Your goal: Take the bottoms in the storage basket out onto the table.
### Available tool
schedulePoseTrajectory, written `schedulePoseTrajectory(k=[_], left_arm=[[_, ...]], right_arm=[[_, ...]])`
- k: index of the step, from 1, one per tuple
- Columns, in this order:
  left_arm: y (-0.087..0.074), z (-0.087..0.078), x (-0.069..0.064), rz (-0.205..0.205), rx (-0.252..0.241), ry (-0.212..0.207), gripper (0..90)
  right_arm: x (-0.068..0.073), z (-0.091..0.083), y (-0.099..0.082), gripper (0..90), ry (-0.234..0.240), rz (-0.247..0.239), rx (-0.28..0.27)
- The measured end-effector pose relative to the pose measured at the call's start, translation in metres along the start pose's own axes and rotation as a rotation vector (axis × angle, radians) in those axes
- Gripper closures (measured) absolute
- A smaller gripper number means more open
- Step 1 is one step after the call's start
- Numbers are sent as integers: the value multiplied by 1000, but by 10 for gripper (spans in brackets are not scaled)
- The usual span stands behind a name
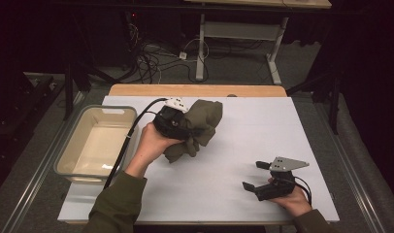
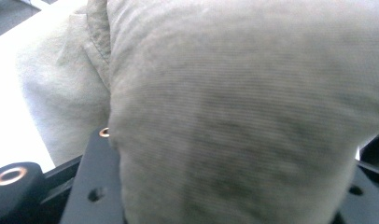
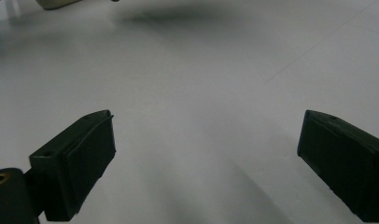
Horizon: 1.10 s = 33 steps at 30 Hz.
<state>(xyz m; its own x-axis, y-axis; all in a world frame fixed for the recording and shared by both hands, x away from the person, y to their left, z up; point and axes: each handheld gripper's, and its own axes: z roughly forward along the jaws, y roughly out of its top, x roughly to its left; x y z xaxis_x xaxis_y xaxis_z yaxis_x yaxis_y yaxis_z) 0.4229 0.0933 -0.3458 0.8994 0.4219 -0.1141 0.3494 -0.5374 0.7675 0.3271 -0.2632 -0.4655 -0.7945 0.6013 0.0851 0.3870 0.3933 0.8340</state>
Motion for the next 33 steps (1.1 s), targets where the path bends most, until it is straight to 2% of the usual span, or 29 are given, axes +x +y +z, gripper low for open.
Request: schedulePoseTrajectory(k=[33], left_arm=[[-6, 63, -16, 30, 56, -29, 506]], right_arm=[[-1, 0, 0, 49, -2, -3, 1]])
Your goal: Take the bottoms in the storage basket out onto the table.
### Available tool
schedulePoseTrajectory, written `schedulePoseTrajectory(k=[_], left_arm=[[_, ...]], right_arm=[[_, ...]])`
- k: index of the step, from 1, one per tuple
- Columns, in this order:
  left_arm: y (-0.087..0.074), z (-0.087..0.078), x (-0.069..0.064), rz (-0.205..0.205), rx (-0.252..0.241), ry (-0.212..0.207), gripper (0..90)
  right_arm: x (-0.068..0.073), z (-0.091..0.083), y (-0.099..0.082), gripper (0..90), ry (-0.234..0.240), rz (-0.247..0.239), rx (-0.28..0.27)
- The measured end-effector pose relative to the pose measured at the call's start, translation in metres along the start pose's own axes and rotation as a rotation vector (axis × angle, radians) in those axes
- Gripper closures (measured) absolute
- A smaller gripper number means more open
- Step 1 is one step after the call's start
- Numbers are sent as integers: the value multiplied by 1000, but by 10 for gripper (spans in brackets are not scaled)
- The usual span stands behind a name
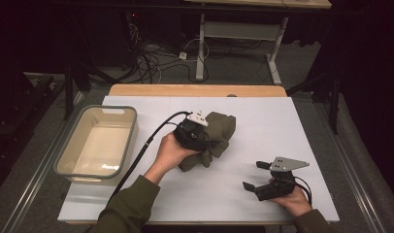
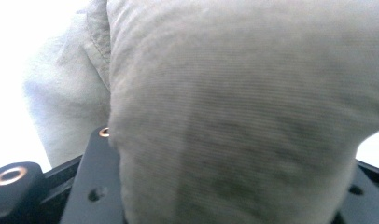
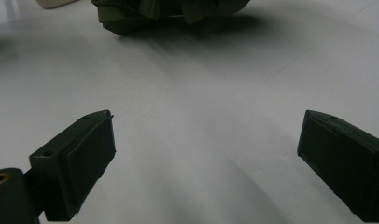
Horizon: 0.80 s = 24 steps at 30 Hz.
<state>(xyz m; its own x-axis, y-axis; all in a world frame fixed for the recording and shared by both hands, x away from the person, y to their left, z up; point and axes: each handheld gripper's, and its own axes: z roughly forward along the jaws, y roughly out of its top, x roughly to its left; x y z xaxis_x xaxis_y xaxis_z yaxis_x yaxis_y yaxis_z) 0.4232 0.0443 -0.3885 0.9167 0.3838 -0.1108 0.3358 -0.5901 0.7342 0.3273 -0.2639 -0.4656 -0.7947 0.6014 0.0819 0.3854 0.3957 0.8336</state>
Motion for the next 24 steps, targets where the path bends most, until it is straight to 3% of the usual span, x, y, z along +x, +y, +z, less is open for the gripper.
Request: schedulePoseTrajectory(k=[24], left_arm=[[-9, 39, -8, 8, 56, -46, 502]], right_arm=[[0, 0, 0, 51, -1, -1, 2]])
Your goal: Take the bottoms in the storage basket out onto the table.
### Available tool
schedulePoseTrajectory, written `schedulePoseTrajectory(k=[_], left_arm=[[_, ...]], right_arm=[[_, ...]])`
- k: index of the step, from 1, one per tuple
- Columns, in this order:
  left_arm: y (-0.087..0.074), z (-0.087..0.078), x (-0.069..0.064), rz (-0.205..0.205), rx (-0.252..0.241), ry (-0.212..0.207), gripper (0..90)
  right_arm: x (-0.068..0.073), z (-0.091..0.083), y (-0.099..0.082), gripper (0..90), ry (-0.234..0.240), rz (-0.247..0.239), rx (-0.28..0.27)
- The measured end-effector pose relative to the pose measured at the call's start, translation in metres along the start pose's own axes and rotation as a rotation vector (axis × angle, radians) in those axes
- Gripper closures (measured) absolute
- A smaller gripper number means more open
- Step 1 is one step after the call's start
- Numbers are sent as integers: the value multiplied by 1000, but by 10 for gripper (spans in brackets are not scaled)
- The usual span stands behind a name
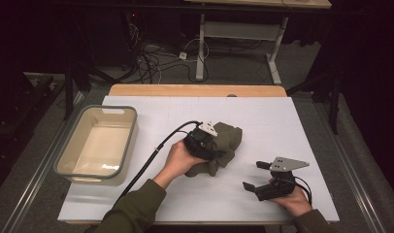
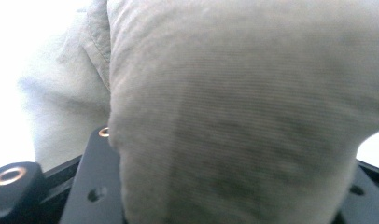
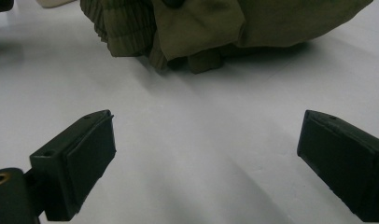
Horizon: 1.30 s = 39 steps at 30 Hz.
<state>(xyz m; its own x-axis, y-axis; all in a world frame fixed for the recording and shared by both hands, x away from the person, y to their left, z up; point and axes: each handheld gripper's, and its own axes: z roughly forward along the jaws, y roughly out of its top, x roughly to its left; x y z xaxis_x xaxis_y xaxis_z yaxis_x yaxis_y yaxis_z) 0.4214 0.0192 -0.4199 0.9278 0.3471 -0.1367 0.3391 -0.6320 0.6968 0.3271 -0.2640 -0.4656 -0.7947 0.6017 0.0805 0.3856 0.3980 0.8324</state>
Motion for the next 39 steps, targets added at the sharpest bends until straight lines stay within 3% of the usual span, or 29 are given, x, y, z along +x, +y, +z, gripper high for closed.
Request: schedulePoseTrajectory(k=[20, 39], left_arm=[[-4, 11, 2, -10, 26, -33, 465], [-3, 9, 5, -32, 12, -32, 168]], right_arm=[[0, 0, 0, 52, 0, 0, 0], [0, 0, 0, 53, 1, -2, 2]])
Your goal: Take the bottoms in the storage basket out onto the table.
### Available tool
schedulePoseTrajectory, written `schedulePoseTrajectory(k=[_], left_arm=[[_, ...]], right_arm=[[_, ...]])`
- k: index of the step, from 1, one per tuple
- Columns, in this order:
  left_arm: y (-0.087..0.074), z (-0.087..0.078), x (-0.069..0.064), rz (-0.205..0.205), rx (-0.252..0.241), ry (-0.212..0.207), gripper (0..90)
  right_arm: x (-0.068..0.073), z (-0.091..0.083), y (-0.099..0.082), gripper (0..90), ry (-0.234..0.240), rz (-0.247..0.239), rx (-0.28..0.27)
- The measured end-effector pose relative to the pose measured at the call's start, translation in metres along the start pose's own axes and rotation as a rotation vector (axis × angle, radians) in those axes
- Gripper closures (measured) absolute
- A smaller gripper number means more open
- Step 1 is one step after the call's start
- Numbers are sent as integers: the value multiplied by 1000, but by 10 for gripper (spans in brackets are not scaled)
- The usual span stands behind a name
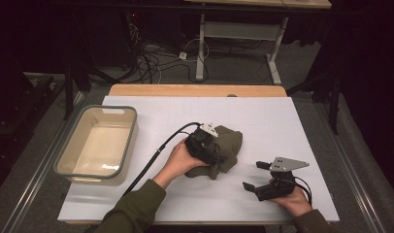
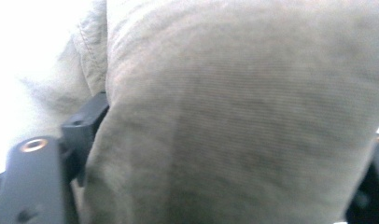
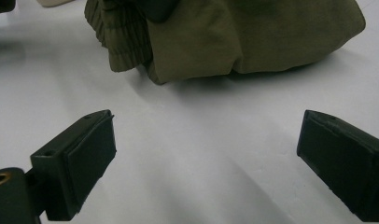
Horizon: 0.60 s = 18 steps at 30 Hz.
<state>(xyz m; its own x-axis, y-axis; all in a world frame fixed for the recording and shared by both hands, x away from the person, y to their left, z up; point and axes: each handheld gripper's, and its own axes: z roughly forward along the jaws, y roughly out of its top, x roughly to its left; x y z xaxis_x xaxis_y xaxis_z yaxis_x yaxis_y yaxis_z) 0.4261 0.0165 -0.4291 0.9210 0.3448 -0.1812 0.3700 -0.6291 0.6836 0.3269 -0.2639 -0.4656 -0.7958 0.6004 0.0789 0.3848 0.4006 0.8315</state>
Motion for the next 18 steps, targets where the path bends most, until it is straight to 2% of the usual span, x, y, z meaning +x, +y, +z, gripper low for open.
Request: schedulePoseTrajectory(k=[9, 12, 18], left_arm=[[1, -4, -2, 8, -22, 4, 93], [1, -7, -3, 5, -34, 17, 18], [-2, -17, -3, 2, -63, 18, 0]], right_arm=[[0, 0, 0, 54, -3, -5, 4], [0, 0, 0, 54, -3, -4, 3], [0, 0, 0, 54, -3, -3, 2]])
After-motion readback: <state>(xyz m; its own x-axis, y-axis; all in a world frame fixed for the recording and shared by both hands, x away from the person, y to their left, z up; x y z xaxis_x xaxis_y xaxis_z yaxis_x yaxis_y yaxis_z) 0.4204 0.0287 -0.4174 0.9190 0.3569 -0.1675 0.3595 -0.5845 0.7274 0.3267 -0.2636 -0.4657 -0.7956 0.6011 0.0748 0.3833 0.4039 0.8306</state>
